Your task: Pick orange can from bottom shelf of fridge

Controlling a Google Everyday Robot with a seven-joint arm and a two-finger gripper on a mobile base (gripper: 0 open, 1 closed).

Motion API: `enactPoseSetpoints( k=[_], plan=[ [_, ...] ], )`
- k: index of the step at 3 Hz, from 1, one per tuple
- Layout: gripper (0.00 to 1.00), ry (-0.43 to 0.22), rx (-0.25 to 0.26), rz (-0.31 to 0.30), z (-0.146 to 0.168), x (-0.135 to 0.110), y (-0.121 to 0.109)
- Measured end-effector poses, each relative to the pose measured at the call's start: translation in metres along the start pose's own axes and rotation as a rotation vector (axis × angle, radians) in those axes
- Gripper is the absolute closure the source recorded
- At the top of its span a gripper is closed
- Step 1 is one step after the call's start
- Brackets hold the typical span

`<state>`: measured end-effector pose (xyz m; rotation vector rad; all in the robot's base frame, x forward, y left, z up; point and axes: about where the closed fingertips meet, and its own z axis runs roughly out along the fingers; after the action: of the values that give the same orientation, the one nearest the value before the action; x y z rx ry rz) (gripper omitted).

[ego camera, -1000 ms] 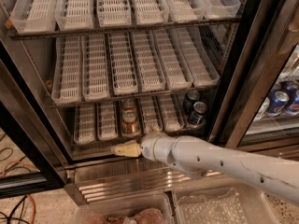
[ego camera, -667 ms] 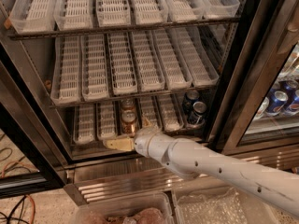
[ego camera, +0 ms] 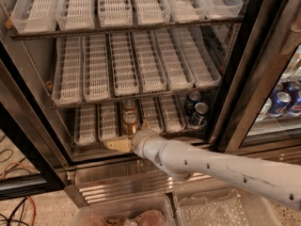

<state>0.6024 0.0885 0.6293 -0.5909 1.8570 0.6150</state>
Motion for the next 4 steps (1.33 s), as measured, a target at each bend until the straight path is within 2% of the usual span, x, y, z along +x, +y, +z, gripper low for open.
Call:
enactPoseSetpoints(
  k=[1,3,4],
  plan=[
    [0.0,0.003,0.073,-0.005,0.017,0.011,-0.011],
    [0.0,-0.064,0.239,-0.066,0.027,0.005,-0.024],
    [0.0,-0.091,0.33,-0.073,0.031,0.009,-0.029]
  ],
)
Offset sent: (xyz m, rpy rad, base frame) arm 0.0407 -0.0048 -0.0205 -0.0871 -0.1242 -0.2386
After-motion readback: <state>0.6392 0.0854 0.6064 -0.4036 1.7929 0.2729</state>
